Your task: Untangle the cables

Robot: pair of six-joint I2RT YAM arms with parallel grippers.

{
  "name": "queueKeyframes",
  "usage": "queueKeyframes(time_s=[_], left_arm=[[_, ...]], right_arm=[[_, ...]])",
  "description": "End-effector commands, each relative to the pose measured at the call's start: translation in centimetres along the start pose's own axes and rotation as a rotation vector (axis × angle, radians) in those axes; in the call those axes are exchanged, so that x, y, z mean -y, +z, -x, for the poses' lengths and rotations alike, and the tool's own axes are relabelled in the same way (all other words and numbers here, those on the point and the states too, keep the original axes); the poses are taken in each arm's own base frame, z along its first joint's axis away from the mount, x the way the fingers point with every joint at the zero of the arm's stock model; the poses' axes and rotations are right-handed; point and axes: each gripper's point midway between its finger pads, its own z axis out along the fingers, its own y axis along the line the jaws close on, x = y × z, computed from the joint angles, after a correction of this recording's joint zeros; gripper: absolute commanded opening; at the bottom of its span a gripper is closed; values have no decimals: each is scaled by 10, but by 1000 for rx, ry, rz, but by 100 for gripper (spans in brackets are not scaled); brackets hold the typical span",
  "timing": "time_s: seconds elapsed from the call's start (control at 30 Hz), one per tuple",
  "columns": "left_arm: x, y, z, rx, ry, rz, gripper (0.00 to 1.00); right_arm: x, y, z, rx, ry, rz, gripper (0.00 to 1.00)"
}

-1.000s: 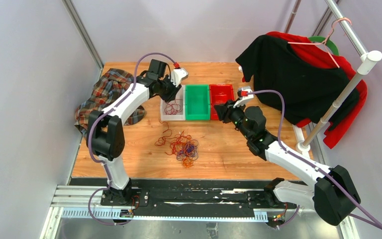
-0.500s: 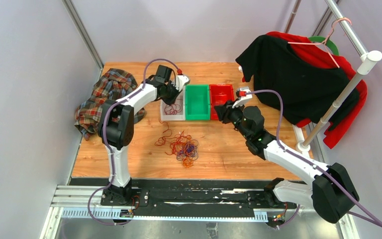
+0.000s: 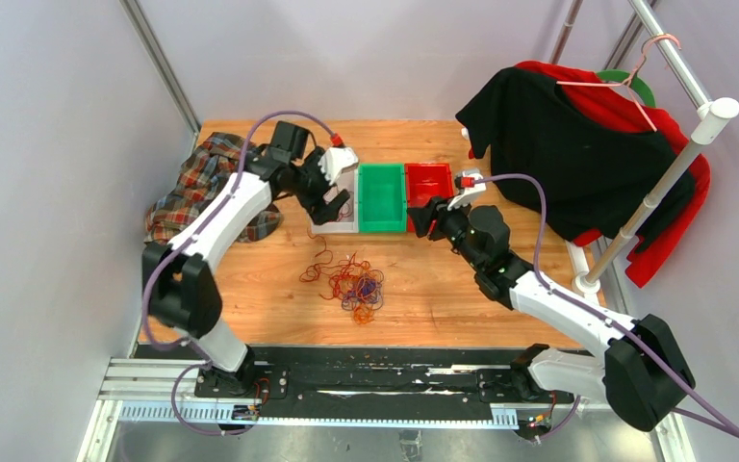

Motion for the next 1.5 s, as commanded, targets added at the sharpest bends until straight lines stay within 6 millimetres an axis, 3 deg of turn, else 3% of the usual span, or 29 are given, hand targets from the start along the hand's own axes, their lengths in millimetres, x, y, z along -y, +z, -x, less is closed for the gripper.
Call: queueKeyframes(time_s=[0.0,0.1,0.3,0.53,0.67,0.8,0.9,0.97,1.03,1.1,1.17,1.23,1.47], left_arm=[[57,-25,-41,-58,88,-178,98],[79,-32,-69,-76,208,-233,98],[87,-18,-99,-175,409,-326,98],[90,14,-122,-256,367,-406,98],[96,17,-138,-278,389,-429,94],[87,24,-148,-290,442,-373,89],[78,32,-150,-293,452,-313,80],[74,35,-152,-293,453,-290,69],[75,34,-148,-279,445,-286,48],[76,28,-140,-261,433,-283,20],[77,17,-130,-241,423,-277,6],[82,3,-120,-222,419,-281,1],[101,-42,-100,-173,375,-280,1]], right_arm=[[-7,-2,-12,-28,-21,13,53],[-9,-3,-16,-36,-23,16,52],[-16,-4,-29,-64,-9,44,49],[-21,-6,-38,-85,2,61,46],[-21,-6,-37,-83,0,57,46],[-23,-4,-37,-82,4,63,44],[-27,-4,-37,-79,9,73,42],[-28,-3,-36,-78,8,78,41],[-30,-4,-37,-82,4,82,41],[-30,-5,-37,-80,-2,78,40],[-32,-6,-36,-78,-3,84,39],[-34,-7,-37,-81,-3,90,39],[-53,-8,-31,-69,-18,143,40]])
